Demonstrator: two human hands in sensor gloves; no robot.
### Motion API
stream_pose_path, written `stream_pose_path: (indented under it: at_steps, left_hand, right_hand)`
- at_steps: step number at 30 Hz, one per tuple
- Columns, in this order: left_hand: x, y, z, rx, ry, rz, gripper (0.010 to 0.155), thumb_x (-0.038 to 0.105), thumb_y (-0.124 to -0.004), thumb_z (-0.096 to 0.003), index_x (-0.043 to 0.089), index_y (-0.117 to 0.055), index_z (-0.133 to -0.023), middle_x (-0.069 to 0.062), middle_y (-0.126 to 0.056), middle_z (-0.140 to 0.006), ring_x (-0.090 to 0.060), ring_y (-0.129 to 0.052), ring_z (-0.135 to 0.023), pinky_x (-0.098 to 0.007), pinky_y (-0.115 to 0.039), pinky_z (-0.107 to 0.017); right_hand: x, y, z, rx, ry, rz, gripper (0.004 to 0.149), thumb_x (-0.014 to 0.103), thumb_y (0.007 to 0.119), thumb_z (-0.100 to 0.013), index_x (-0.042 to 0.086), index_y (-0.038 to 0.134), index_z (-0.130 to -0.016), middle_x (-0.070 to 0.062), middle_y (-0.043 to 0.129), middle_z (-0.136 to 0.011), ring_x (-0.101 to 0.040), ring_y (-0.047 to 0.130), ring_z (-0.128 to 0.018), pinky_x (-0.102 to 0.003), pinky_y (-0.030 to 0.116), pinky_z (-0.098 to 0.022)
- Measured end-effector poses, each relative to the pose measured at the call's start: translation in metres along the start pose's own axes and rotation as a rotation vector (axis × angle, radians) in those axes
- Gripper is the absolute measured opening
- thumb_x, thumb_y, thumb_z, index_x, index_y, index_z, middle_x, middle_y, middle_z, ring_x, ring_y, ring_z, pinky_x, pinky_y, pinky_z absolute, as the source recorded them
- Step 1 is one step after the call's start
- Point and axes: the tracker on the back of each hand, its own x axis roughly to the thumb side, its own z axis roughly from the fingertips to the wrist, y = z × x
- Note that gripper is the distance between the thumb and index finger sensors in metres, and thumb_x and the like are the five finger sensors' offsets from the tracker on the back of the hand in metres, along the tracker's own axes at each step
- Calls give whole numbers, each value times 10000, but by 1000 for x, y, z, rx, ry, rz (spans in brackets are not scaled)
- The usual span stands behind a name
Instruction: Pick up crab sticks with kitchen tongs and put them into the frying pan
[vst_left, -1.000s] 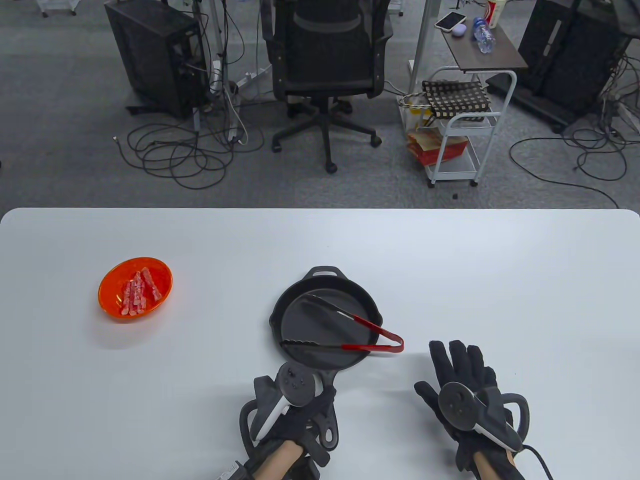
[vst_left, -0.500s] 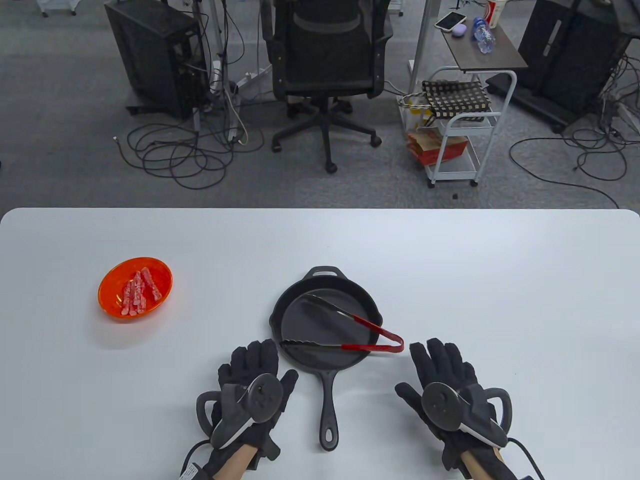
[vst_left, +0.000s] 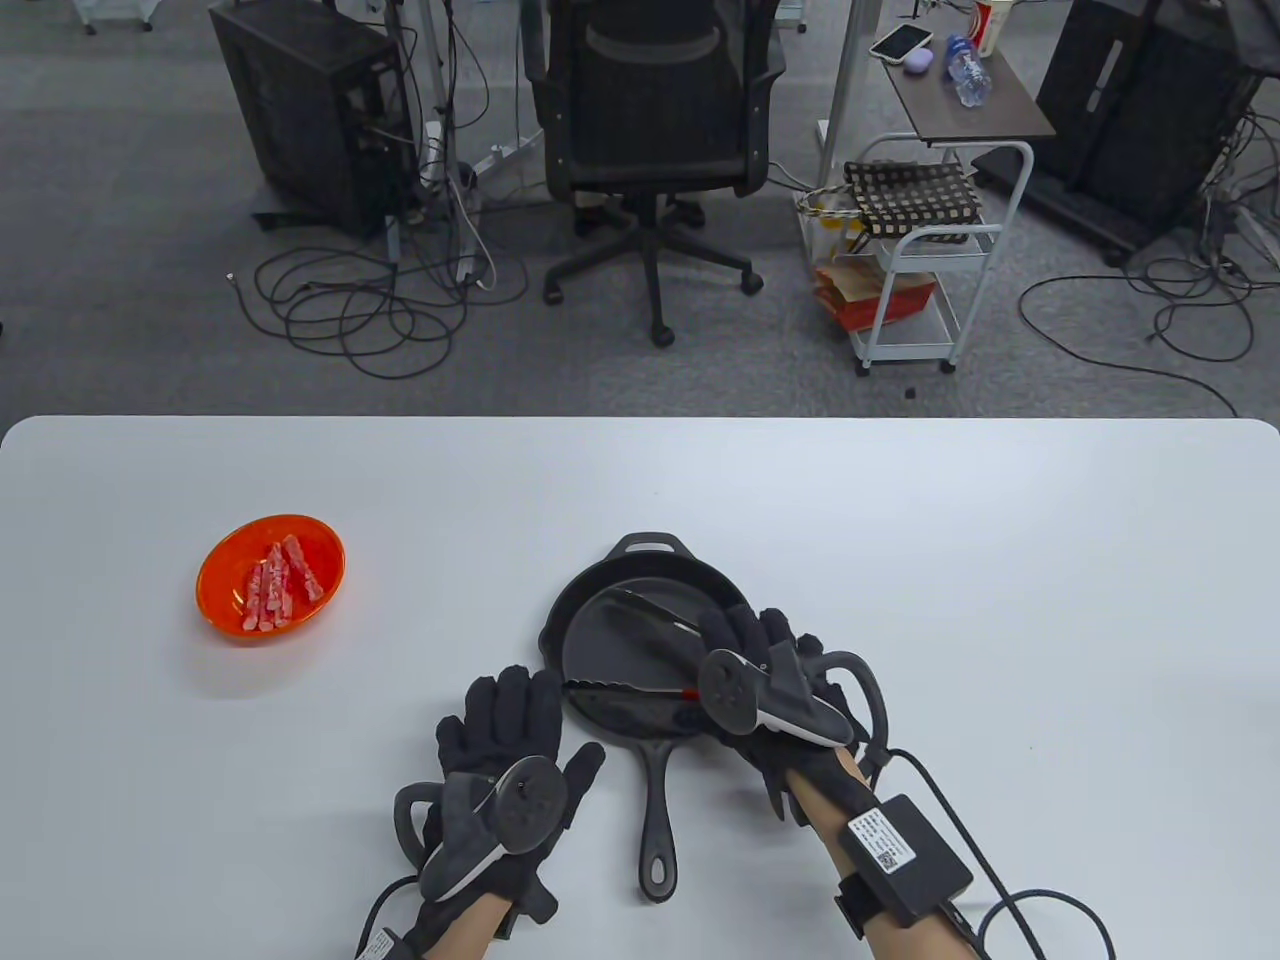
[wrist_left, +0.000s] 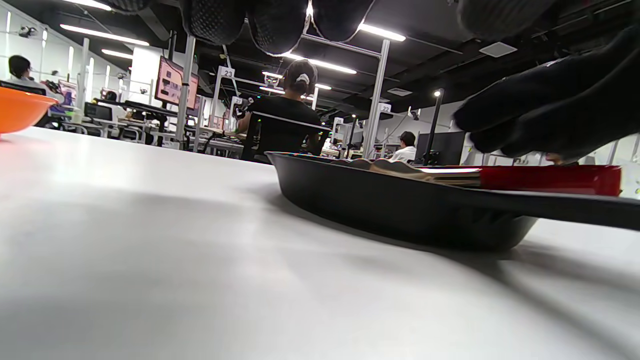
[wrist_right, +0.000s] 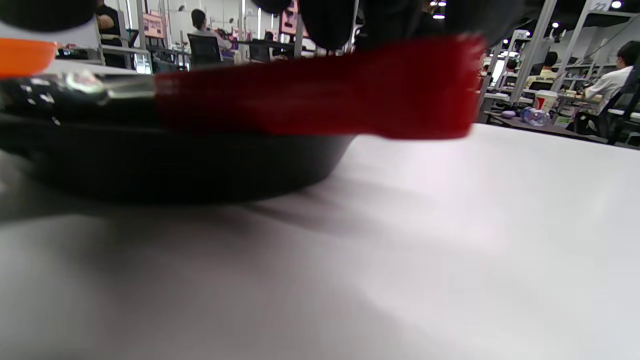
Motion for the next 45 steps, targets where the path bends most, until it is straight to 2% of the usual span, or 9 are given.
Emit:
stream_pose_path:
  at_steps: [7,10,18,24,28,33,37,41,45]
  left_hand:
    - [1,-3,-3,-32,3,24,830,706,-593,-562,222,-393,-1206,-163,-479,-1227,-500,-516,-1095,-733,-483,-676]
    - [-2,-2,-4,-29,12,32,832,707,-592,-562,220,-393,-1207,-162,-483,-1227,-501,-518,-1094,-730,-487,-677]
    - [-3,-2,-4,-51,23,39,827,701,-599,-563,210,-419,-1203,-165,-497,-1222,-502,-527,-1090,-729,-489,-676]
    - [-9,0,-6,-56,52,67,825,698,-605,-563,202,-435,-1200,-169,-512,-1217,-509,-535,-1083,-728,-494,-673]
    - [-12,1,-6,-48,61,61,823,693,-610,-562,195,-447,-1197,-175,-522,-1212,-512,-543,-1078,-728,-498,-670]
    - [-17,4,-10,-38,88,59,824,697,-606,-564,198,-444,-1199,-172,-521,-1215,-510,-540,-1081,-726,-498,-673]
    - [-19,3,-10,-43,91,57,820,697,-607,-563,203,-448,-1198,-166,-528,-1214,-508,-542,-1081,-727,-495,-674]
    - [-22,4,-10,-45,99,47,819,694,-609,-562,202,-452,-1197,-165,-538,-1212,-509,-548,-1080,-729,-497,-672]
    - [-36,9,-12,-47,147,72,846,696,-607,-562,186,-396,-1204,-169,-535,-1212,-511,-548,-1079,-729,-498,-673]
  right_hand:
    - [5,8,-30,165,77,-14,1036,663,714,-469,134,200,-1196,-190,351,-1237,-540,363,-1089,-742,483,-706]
    - [4,11,-37,216,93,-3,1040,638,742,-474,122,193,-1190,-186,393,-1229,-540,342,-1089,-746,465,-710]
    - [2,15,-36,144,77,22,1037,589,819,-420,122,287,-1178,-164,571,-1153,-506,406,-1081,-709,467,-718]
    - [0,12,-8,-71,38,27,1020,596,816,-410,90,350,-1163,-185,629,-1105,-505,511,-1044,-703,545,-678]
    - [-7,0,15,-151,44,-10,1021,596,812,-411,72,358,-1161,-208,649,-1086,-530,562,-1018,-704,586,-660]
    - [-16,-9,56,-192,70,-130,1019,595,811,-415,44,377,-1154,-234,678,-1053,-521,744,-927,-667,677,-631]
    - [-23,-7,82,-222,89,-141,1027,611,805,-412,34,387,-1152,-229,702,-1026,-364,915,-765,-575,802,-558]
    - [-36,1,91,-220,125,-169,1026,624,801,-407,10,424,-1139,-224,732,-993,-279,957,-668,-456,874,-430]
    - [-42,7,92,-223,142,-118,1007,631,794,-408,10,460,-1128,-216,757,-970,-260,969,-629,-430,884,-397]
